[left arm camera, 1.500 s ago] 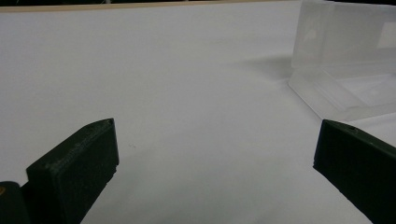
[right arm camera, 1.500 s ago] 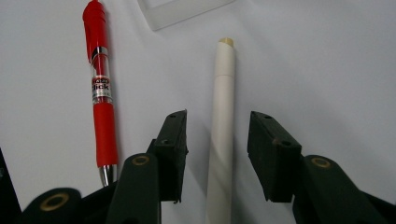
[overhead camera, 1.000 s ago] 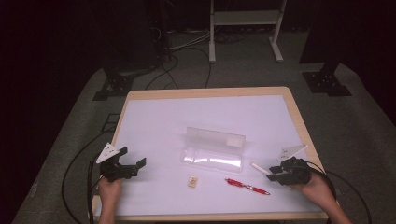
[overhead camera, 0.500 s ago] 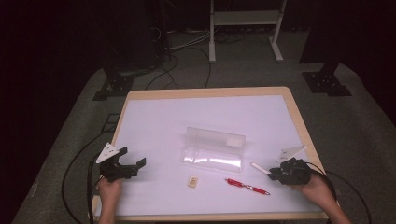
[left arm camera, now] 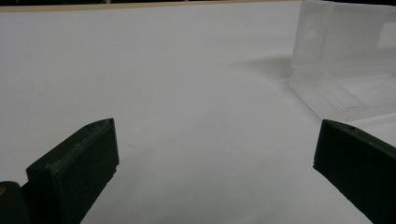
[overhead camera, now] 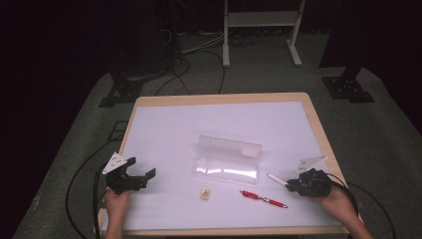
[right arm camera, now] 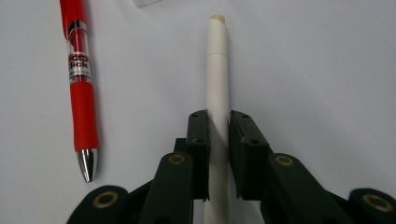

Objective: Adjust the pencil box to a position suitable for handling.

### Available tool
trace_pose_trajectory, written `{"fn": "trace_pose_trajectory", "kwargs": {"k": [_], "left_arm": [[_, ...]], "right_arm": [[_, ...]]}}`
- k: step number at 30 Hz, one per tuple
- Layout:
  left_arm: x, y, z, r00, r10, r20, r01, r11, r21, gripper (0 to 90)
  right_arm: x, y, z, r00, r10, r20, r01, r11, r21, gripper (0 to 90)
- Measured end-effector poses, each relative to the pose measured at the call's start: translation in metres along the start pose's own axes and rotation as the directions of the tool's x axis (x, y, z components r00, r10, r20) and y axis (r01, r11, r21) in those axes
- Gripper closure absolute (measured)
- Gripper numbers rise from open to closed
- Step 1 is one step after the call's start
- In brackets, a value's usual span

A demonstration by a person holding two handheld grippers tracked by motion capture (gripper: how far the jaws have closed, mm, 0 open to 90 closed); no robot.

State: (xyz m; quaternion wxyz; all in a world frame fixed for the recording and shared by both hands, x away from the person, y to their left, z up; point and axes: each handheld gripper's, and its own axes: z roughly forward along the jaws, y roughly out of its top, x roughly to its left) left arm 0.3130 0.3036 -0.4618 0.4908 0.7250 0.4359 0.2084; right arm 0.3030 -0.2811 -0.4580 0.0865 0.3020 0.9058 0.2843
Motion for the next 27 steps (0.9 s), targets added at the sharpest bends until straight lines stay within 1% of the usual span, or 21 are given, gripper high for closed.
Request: {"fn": "trace_pose_trajectory", "kwargs": {"k": [2,4,7,10,27], "left_arm": [[0.0,0.0,0.0,1.0,-0.001,0.0,0.001,1.0,0.002,0.0],[0.0,0.0,0.0,1.0,0.0,0.0,0.0,1.0,0.005,0.0],[0.0,0.0,0.0,1.0,0.001,0.001,-0.001,1.0,0.005,0.0],[0.0,0.0,0.0,1.0,0.0,0.0,0.0,1.0,0.005,0.0],[0.0,0.0,0.001,1.0,-0.001,0.002,0.001,1.0,0.004,0.0]], "right_arm": [[0.0,0.0,-0.001,1.0,-0.001,0.0,0.001,1.0,0.001,77.8],[0.001,0.0,-0.003,1.0,0.009,0.001,-0.009,0.9999,-0.011,77.9],[0.0,0.0,-0.006,1.0,0.008,0.006,-0.008,0.9996,-0.028,77.9],[0.0,0.0,-0.008,1.0,0.008,0.006,-0.008,0.9995,-0.029,77.9],[0.009,0.016,-0.026,0.9994,-0.032,0.012,0.033,0.9969,-0.071,77.9]]}}
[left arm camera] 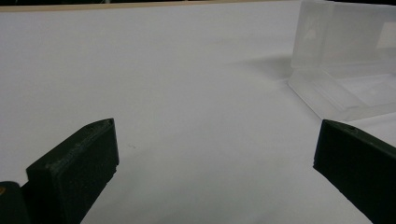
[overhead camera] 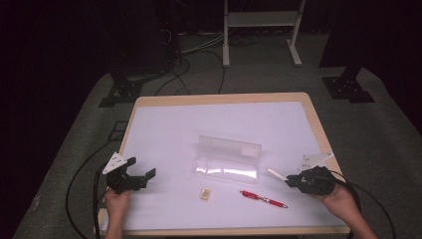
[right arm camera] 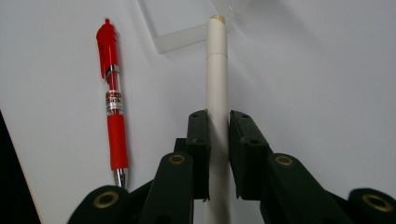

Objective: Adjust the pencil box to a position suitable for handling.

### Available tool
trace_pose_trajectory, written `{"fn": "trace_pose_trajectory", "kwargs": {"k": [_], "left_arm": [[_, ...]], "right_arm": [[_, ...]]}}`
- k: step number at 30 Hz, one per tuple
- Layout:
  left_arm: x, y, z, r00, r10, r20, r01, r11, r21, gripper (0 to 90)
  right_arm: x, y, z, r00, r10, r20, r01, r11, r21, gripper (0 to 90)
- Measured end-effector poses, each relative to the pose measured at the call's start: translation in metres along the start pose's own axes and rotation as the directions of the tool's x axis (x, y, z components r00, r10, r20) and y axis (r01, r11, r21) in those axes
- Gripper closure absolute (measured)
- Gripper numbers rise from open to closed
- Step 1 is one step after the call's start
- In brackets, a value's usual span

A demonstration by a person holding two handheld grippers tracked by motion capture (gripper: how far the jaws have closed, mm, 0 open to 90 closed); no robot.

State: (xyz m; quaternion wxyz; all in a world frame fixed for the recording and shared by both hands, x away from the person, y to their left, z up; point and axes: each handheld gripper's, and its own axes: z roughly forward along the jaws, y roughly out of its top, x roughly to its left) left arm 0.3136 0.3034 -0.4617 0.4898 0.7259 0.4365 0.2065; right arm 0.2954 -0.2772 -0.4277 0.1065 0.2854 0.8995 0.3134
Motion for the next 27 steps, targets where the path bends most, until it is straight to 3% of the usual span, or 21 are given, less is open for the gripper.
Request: {"fn": "trace_pose_trajectory", "kwargs": {"k": [19,27], "left_arm": [[0.0,0.0,0.0,1.0,-0.004,-0.002,0.004,1.0,-0.001,0.0],[0.0,0.0,0.0,1.0,-0.004,-0.002,0.004,1.0,0.0,0.0]], "right_arm": [[0.007,0.03,-0.007,0.9985,-0.051,-0.021,0.05,0.9976,-0.048,77.9],[0.01,0.039,-0.005,0.9971,-0.069,-0.03,0.068,0.9967,-0.044,77.9]]}}
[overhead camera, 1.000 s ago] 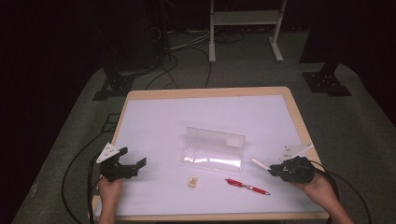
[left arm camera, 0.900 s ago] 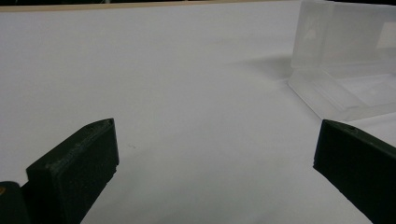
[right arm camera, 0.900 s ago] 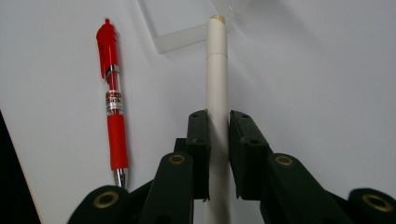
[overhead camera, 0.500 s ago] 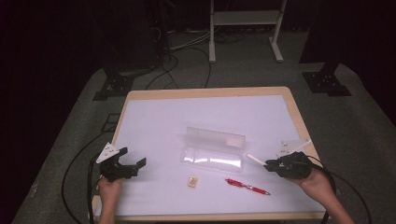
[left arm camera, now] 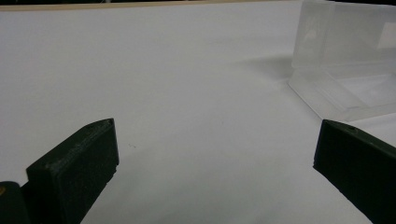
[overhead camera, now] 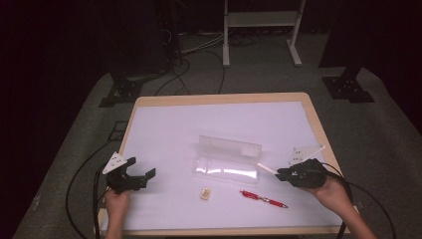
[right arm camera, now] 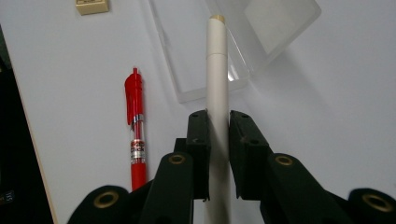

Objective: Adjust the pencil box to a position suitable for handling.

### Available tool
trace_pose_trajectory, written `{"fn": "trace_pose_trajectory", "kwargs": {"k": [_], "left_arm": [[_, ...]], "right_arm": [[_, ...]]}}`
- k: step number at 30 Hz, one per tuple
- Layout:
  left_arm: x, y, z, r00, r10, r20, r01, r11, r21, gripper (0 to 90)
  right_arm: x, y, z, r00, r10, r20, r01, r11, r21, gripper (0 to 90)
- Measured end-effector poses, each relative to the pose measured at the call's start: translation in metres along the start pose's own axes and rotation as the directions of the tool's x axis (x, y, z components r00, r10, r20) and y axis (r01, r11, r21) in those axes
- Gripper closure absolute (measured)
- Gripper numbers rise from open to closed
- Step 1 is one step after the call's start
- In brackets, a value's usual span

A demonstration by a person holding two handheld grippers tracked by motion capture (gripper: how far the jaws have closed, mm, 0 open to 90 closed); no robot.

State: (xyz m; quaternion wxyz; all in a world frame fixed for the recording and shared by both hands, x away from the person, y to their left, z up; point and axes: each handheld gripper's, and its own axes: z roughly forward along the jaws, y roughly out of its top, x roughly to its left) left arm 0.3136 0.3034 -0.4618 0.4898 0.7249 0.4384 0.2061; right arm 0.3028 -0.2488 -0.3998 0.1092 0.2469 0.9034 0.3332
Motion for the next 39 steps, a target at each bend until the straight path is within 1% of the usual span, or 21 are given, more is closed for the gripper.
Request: {"fn": "trace_pose_trajectory", "kwargs": {"k": [9,10,23,39], "left_arm": [[0.0,0.0,0.0,1.0,0.003,0.001,-0.003,1.0,0.001,0.0],[0.0,0.0,0.0,1.0,0.004,0.001,-0.004,1.0,0.001,0.0],[0.0,0.0,-0.001,1.0,0.006,0.003,-0.006,1.0,-0.001,0.0],[0.001,0.0,-0.001,1.0,0.007,0.005,-0.007,1.0,-0.002,0.0]], "right_arm": [[0.002,0.012,0.001,0.9998,-0.02,-0.003,0.02,0.9998,-0.002,77.9],[0.002,0.016,0.001,0.9996,-0.028,-0.003,0.028,0.9996,-0.001,77.9],[0.006,0.037,0.007,0.9967,-0.079,-0.016,0.079,0.9969,-0.001,77.9],[0.007,0.058,0.015,0.9931,-0.115,-0.026,0.114,0.9934,-0.005,77.9]]}}
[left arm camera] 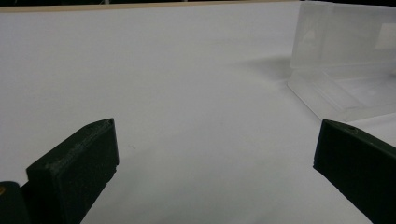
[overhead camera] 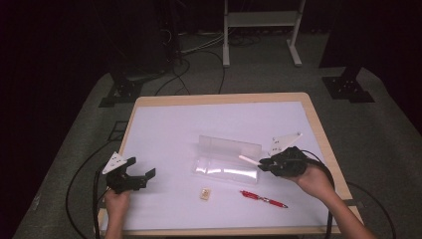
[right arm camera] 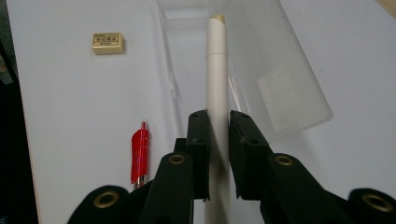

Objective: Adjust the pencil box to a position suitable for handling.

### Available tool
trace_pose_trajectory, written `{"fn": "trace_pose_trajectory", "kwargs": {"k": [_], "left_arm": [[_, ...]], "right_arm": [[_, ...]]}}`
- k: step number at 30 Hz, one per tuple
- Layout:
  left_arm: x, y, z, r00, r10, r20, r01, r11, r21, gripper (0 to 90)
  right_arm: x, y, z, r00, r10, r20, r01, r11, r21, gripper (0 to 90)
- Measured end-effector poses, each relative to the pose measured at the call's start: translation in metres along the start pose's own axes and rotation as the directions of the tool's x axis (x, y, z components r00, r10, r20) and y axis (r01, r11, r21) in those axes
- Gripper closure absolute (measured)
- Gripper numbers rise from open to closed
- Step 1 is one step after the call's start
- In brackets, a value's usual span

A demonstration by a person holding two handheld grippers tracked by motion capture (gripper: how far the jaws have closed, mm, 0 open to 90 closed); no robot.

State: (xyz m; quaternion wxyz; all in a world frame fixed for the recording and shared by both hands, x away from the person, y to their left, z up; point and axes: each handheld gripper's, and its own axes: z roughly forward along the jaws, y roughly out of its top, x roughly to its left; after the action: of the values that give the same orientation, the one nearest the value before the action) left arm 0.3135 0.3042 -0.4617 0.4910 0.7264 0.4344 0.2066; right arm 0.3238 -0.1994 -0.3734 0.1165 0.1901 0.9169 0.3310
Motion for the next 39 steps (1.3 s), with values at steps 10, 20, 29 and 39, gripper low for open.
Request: {"fn": "trace_pose_trajectory", "kwargs": {"k": [10,20,29,39], "left_arm": [[0.0,0.0,0.0,1.0,-0.005,0.002,0.005,1.0,-0.005,0.0],[0.0,0.0,0.0,1.0,-0.005,0.002,0.005,1.0,-0.007,0.0],[0.0,0.0,0.0,1.0,-0.004,0.002,0.004,1.0,-0.007,0.0],[0.0,0.0,0.0,1.0,-0.004,0.004,0.004,1.0,-0.006,0.0]], "right_arm": [[0.0,0.012,0.005,0.9998,-0.018,-0.012,0.018,0.9997,-0.017,77.9],[-0.001,0.023,0.008,0.9994,-0.032,-0.014,0.032,0.9992,-0.023,77.9],[-0.004,0.033,0.02,0.9987,-0.042,-0.028,0.042,0.999,-0.013,77.9],[-0.001,0.047,0.033,0.9969,-0.066,-0.043,0.066,0.9978,-0.004,77.9]]}}
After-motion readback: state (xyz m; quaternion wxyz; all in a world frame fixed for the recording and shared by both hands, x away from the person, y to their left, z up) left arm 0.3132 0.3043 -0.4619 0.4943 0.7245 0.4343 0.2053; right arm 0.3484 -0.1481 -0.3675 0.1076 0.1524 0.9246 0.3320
